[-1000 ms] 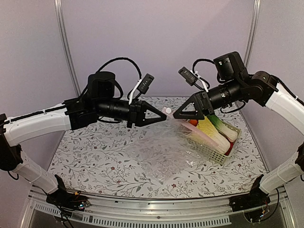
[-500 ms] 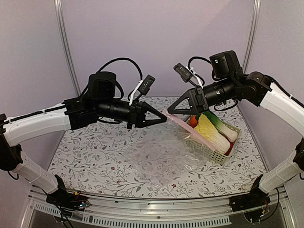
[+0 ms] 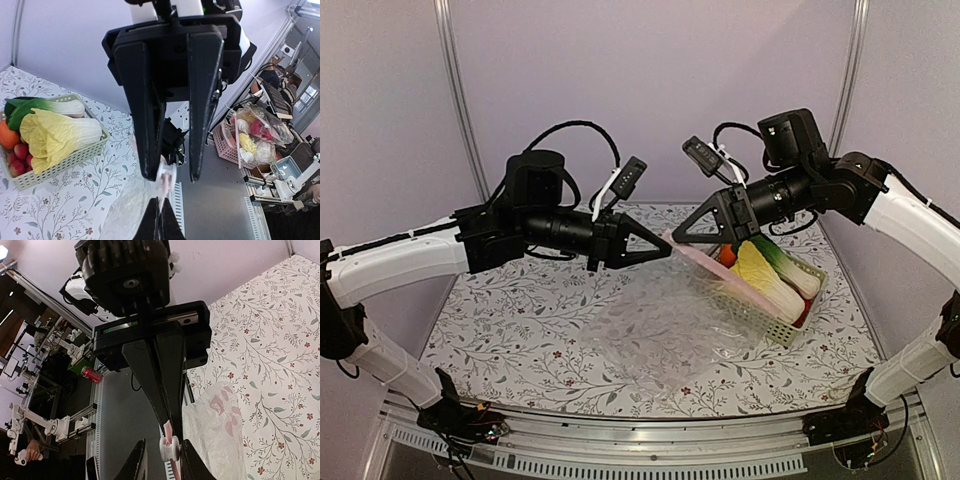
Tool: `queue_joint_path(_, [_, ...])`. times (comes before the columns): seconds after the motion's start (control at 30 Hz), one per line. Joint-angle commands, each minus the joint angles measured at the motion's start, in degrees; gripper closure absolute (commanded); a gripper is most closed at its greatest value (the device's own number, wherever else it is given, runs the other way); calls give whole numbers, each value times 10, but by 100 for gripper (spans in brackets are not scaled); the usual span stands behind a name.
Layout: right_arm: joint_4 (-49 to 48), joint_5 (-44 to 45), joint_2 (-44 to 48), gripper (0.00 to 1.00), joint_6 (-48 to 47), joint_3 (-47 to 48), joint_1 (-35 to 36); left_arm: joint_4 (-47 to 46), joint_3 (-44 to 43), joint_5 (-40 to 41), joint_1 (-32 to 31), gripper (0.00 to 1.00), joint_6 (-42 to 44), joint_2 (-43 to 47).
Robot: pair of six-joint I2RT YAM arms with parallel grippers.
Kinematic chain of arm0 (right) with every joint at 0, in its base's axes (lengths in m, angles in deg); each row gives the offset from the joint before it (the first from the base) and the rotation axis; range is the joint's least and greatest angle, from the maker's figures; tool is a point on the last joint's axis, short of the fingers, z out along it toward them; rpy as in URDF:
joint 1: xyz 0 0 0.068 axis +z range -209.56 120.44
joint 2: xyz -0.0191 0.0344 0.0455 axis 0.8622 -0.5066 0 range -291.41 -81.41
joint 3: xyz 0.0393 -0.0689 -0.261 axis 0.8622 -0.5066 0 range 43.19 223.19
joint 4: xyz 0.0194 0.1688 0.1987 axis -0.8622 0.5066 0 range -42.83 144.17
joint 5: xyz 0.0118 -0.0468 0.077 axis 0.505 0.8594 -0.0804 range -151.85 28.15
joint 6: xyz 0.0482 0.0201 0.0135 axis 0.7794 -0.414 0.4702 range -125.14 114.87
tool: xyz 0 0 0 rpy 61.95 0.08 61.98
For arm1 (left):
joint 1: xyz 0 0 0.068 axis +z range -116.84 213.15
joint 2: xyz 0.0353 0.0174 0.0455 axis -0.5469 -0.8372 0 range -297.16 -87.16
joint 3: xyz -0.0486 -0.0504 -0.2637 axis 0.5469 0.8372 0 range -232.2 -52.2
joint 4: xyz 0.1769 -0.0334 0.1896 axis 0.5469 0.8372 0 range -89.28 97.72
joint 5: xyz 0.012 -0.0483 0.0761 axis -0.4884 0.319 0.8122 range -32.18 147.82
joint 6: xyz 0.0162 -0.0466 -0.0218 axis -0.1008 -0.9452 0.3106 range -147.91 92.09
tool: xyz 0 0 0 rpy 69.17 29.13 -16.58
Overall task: Place the food in the zip-top bag and seal the zipper
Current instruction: Hold the zipper from the zipper food storage bag, then unzip the zipper from the zipper food storage bag.
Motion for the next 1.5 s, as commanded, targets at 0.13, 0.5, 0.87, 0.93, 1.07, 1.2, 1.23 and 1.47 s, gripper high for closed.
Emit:
queue_joint_path(0.13, [-4,-14,-8,89,-5,-8,5,6,-14,-4,-11,100,0,-9])
queue_joint_path(0.5, [-1,8,-2,100,-11,-13,5,6,-14,9,-11,100,-7,-7])
queue_joint_path(0.87, [52,66,4,100,-53,-6,4,15,-15,22,-8,100,-6,-4])
queue_joint_path(0.93, [57,71,4,100,-57,-6,4,16,-16,23,-8,100,-6,-4])
queue_joint_path(1.07, [59,75,6,100,-60,-6,4,17,-16,24,-5,100,-6,-4])
queue_joint_path(1.2, [60,77,8,100,-63,-7,5,17,-16,26,-4,100,-7,-4])
queue_joint_path(1.23, [60,78,8,100,-62,-7,4,17,-17,27,-2,100,-7,-4])
queue_joint_path(1.47, [61,79,9,100,-64,-8,4,20,-15,31,1,100,-8,-4])
